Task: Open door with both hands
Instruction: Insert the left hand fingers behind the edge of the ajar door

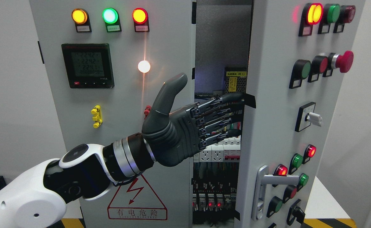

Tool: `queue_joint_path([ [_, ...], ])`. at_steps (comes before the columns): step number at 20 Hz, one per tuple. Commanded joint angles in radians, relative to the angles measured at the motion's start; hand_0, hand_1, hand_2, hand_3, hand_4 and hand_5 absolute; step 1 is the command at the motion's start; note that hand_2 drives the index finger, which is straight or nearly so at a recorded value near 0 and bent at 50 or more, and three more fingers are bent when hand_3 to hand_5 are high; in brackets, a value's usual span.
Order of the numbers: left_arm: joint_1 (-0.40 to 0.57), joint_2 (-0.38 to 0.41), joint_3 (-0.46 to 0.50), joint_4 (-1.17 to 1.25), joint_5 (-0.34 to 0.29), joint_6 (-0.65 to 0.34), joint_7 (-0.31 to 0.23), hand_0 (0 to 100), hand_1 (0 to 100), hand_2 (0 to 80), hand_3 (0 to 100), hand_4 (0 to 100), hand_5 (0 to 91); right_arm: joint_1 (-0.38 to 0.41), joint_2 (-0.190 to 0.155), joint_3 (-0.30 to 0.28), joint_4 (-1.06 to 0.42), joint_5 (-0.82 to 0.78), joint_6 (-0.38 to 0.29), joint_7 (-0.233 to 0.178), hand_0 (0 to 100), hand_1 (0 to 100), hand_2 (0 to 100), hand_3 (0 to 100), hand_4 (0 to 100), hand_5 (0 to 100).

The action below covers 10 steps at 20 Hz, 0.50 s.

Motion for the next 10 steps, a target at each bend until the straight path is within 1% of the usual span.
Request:
queue_joint_path([
  [1, -0.014, -0.065, -0.009, 0.031, 0.010, 0.002, 0.000, 0, 0, 0.0, 0, 0, 0.0, 0.000, 0.000, 0.000, 0.000, 0.000, 0.000, 0.005, 0, 0, 0, 0, 0, 0],
  [6, -0.014, -0.068, -0.011, 0.016, 0.010, 0.008, 0.000, 0, 0, 0.0, 0, 0, 0.0, 0.000, 0.000, 0.000, 0.000, 0.000, 0.000, 0.003, 0, 0, 0, 0, 0, 0],
  [10, -0.014, -0.085, -0.011, 0.014, 0.010, 0.009, 0.000, 0, 0, 0.0, 0, 0, 0.0, 0.000, 0.000, 0.000, 0.000, 0.000, 0.000, 0.003, 0, 0, 0, 0, 0, 0],
])
